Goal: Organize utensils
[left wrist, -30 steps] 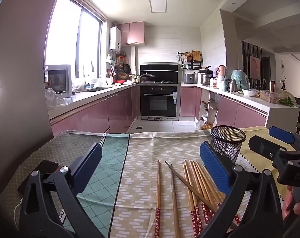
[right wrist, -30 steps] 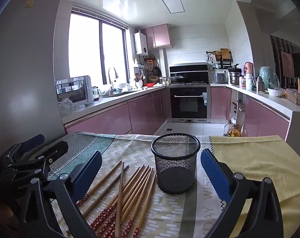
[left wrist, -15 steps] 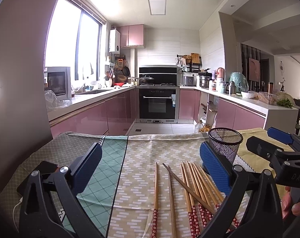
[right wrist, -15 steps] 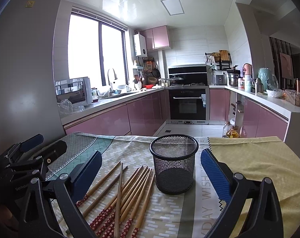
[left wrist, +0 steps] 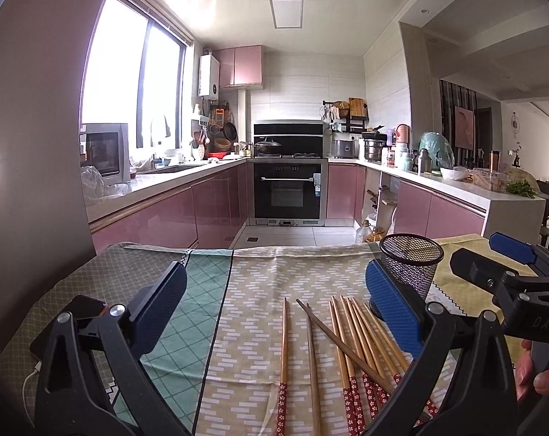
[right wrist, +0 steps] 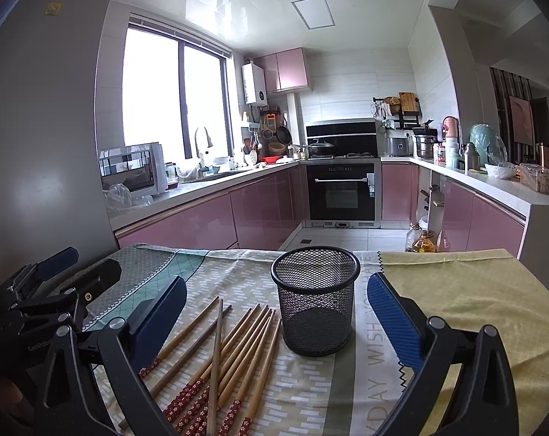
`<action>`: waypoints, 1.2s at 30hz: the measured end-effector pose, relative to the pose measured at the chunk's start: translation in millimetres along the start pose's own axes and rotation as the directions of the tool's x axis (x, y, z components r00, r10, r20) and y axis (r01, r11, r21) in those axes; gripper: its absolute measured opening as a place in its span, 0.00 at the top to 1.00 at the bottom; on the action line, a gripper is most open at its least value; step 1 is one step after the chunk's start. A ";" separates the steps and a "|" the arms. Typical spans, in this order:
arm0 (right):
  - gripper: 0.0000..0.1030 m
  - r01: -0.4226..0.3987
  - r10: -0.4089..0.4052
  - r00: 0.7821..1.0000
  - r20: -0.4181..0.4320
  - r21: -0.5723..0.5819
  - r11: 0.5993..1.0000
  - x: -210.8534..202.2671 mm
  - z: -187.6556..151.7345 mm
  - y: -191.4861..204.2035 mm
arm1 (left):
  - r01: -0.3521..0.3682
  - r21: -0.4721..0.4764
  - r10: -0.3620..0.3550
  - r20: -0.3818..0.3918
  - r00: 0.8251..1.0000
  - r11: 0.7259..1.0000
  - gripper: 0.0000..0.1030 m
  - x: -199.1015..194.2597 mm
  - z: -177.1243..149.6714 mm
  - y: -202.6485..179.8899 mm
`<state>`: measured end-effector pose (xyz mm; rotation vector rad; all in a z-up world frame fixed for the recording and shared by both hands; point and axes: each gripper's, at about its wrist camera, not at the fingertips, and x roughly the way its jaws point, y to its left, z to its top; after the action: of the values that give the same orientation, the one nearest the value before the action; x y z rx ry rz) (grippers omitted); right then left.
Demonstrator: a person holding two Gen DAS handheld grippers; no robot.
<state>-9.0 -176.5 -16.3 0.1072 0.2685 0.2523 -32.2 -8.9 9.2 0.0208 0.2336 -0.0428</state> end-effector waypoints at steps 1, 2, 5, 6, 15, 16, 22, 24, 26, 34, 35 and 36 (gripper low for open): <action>0.06 -0.001 0.001 1.000 0.000 0.001 1.000 0.3 0.0 -0.1 | 0.000 0.000 0.000 0.001 1.000 1.000 0.06 -0.4 -0.4 -0.3; 0.06 0.000 0.000 1.000 0.000 0.002 1.000 0.4 -0.2 -0.2 | 0.001 0.000 -0.001 0.001 1.000 1.000 0.06 -0.4 -0.4 -0.3; 0.06 0.001 -0.001 1.000 0.001 0.004 1.000 0.1 -0.4 -1.1 | 0.000 0.001 0.000 0.001 1.000 1.000 0.06 -0.5 -0.5 -0.5; 0.06 0.001 -0.001 1.000 0.000 0.003 1.000 0.4 -0.6 -0.5 | 0.001 0.001 -0.001 0.001 1.000 1.000 0.06 -0.3 -0.3 -0.5; 0.06 0.002 -0.002 1.000 0.002 0.003 1.000 -0.3 -0.8 -1.3 | 0.000 0.002 0.000 0.002 1.000 1.000 0.06 -0.4 -0.8 -0.8; 0.06 0.001 -0.001 1.000 0.001 0.003 1.000 0.1 -0.6 -1.4 | 0.000 0.002 0.000 0.001 1.000 1.000 0.06 -0.4 -0.8 -0.8; 0.06 0.002 -0.002 1.000 -0.001 0.004 1.000 -0.2 -0.8 -1.9 | -0.001 0.002 0.001 0.001 1.000 1.000 0.06 -0.5 -1.0 -1.0; 0.06 0.003 -0.003 1.000 -0.002 0.005 1.000 -0.2 -0.7 -2.0 | 0.000 0.001 0.000 0.002 1.000 1.000 0.06 -0.5 -1.0 -0.9; 0.06 0.002 -0.002 1.000 -0.001 0.004 1.000 0.0 -0.7 -2.0 | 0.000 0.002 0.000 0.001 1.000 1.000 0.06 -0.2 -0.8 -1.0; 0.06 0.002 -0.002 1.000 -0.001 0.004 1.000 -0.3 -0.9 -2.5 | -0.001 0.003 0.001 -0.001 1.000 1.000 0.06 1.1 -1.4 -1.6; 0.06 0.002 -0.002 1.000 -0.001 0.005 1.000 -0.4 -0.9 -2.8 | 0.001 0.003 -0.001 -0.002 1.000 1.000 0.06 1.2 -1.4 -1.5; 0.06 0.002 -0.002 1.000 -0.002 0.005 1.000 -0.2 -0.8 -2.9 | 0.000 0.003 0.000 -0.002 1.000 1.000 0.06 1.2 -1.5 -1.6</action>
<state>-8.8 -179.3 -17.4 0.1118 0.2714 0.2500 -31.5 -10.5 7.4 0.0242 0.2357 -0.0436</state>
